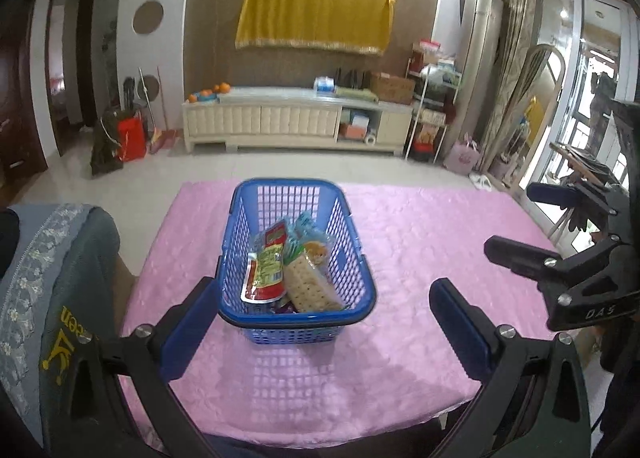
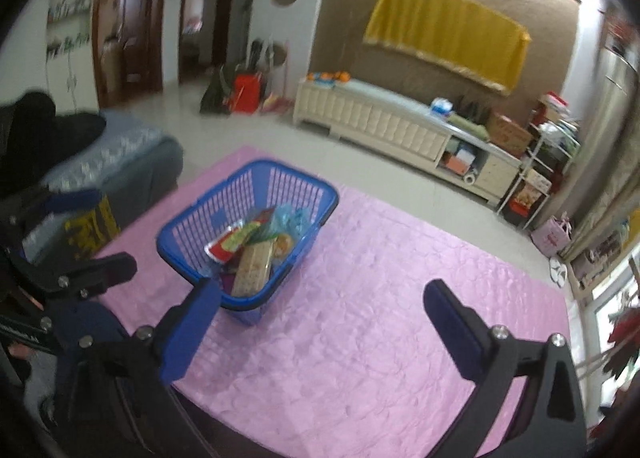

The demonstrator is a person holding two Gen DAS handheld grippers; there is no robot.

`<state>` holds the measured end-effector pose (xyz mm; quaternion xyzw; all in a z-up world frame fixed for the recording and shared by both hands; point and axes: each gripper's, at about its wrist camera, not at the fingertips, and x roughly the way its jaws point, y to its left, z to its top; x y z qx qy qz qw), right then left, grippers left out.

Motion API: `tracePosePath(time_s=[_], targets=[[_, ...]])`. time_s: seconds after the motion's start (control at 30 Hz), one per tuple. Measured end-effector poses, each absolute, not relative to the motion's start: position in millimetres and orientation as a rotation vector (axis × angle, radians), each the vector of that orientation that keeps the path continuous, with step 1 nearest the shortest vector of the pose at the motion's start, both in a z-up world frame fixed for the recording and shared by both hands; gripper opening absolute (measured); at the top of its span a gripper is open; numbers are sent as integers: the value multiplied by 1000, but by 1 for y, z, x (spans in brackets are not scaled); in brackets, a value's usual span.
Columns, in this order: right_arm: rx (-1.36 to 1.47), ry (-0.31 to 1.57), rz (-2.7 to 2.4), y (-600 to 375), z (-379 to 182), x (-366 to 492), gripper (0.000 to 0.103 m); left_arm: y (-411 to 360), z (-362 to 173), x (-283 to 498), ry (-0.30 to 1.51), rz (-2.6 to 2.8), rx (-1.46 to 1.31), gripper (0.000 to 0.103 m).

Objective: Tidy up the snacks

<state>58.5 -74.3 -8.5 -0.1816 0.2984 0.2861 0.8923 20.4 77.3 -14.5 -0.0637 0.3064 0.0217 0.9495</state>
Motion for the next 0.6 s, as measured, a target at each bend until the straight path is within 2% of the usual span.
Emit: tracePosePath(time_s=[0.27,0.6], targets=[[-240,439,527,-122,15,-1,103,37,5,-25,512,96,-103,103],[-121,428,421,-154,11,-43,103,7,13,-58,446,76,-37,103]])
